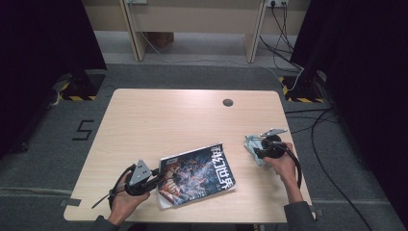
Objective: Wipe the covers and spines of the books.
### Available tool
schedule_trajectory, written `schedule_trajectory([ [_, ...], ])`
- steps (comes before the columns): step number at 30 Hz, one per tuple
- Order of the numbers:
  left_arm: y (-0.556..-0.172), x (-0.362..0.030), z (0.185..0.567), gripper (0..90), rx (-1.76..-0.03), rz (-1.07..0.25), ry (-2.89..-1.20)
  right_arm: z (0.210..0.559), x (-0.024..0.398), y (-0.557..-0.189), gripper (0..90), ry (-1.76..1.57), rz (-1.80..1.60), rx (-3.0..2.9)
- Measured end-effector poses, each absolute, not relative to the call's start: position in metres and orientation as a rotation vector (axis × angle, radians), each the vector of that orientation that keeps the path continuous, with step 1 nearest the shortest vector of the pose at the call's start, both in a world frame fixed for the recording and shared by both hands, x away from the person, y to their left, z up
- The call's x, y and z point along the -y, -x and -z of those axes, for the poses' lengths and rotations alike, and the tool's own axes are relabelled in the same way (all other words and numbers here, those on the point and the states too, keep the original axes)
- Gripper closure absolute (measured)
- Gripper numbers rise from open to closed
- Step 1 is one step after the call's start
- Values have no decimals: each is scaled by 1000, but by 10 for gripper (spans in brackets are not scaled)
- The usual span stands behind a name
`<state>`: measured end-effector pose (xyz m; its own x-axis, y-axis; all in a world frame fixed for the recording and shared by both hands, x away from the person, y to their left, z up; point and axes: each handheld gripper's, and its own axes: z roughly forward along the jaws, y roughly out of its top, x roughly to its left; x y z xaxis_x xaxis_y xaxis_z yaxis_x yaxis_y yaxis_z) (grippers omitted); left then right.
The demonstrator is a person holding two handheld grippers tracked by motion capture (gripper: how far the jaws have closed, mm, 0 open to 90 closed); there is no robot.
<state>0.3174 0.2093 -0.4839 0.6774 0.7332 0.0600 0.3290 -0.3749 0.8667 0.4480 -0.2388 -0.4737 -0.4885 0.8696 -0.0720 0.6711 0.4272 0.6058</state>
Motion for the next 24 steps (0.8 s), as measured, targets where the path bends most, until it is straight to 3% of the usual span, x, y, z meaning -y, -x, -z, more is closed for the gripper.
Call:
schedule_trajectory([
  [7, -317, -209, 484, 803, -827, -547, -1975, 484, 240, -451, 632, -1317, -712, -2341],
  [15, -318, -208, 484, 801, -828, -547, -1973, 490, 244, -453, 788, -1283, -698, -2336],
  [24, -317, -206, 485, 801, -821, -547, -1980, 471, 236, -449, 803, -1230, -817, -2309],
])
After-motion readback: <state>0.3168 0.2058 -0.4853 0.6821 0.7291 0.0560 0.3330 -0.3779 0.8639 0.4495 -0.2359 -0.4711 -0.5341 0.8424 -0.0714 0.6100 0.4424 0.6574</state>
